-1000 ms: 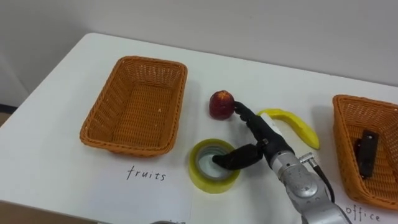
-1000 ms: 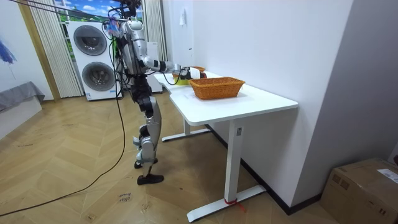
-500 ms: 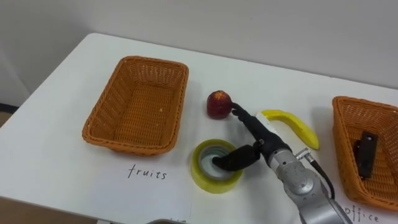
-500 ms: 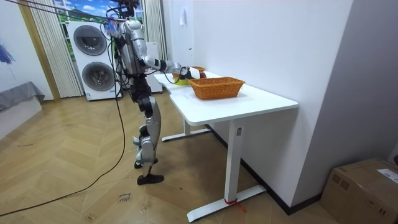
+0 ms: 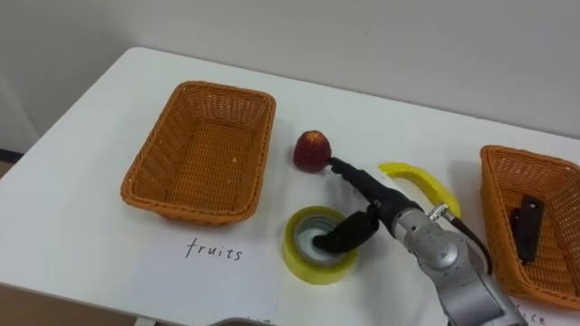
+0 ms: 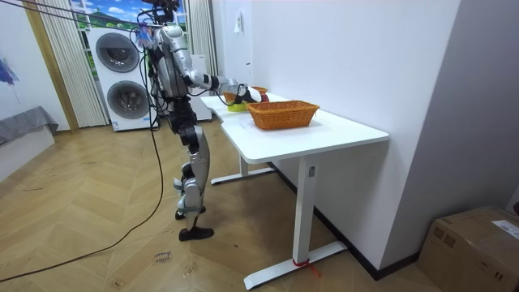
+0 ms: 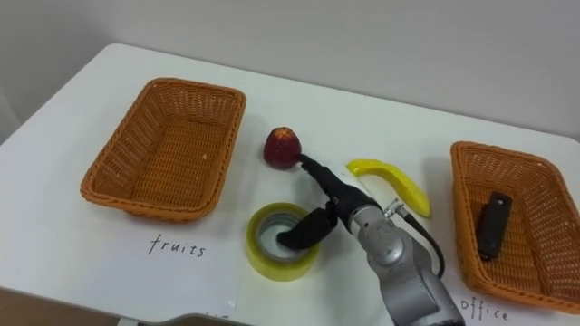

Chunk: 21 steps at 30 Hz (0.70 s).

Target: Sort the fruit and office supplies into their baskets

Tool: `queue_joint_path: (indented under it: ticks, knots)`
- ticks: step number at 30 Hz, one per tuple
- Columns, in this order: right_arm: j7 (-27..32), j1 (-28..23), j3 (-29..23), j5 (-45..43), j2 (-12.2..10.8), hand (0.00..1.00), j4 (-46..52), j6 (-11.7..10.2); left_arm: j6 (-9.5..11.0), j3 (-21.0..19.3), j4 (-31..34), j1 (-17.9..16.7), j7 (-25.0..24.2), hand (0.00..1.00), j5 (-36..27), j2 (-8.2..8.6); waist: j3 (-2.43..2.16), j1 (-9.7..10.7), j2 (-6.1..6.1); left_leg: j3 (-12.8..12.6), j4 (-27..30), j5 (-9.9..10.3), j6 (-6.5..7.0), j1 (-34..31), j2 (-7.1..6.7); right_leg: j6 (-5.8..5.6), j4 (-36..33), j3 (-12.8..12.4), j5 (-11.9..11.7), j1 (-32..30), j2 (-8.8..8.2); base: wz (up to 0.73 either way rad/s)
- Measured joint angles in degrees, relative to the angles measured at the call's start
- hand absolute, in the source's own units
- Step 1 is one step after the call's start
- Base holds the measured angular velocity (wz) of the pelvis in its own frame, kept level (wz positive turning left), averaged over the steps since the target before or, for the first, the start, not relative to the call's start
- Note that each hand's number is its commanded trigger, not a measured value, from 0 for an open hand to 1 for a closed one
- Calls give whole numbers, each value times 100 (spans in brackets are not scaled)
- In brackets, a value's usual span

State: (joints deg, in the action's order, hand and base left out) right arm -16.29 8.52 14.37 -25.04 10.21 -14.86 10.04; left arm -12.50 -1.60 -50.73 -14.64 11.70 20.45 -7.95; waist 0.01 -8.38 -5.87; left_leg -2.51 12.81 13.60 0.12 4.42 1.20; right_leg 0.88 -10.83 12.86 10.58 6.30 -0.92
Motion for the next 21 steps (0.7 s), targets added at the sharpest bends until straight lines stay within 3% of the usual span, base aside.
queue_joint_path:
  ticks: [14, 21]
  knots:
    - [-272, 41, -9, -85, 93, 0, 39, 12, -99, -48, -110, 6, -19, 0, 2, 2, 16, -15, -6, -9, -60, 0, -1, 83, 2, 0, 22, -4, 0, 55, 5, 0]
    - [-526, 42, -13, -308, 92, 0, 279, 208, -126, -58, -108, 9, -122, 0, 5, 4, 12, -14, -29, -11, -79, 0, -1, 78, 1, -1, 34, -11, 0, 44, 8, 0]
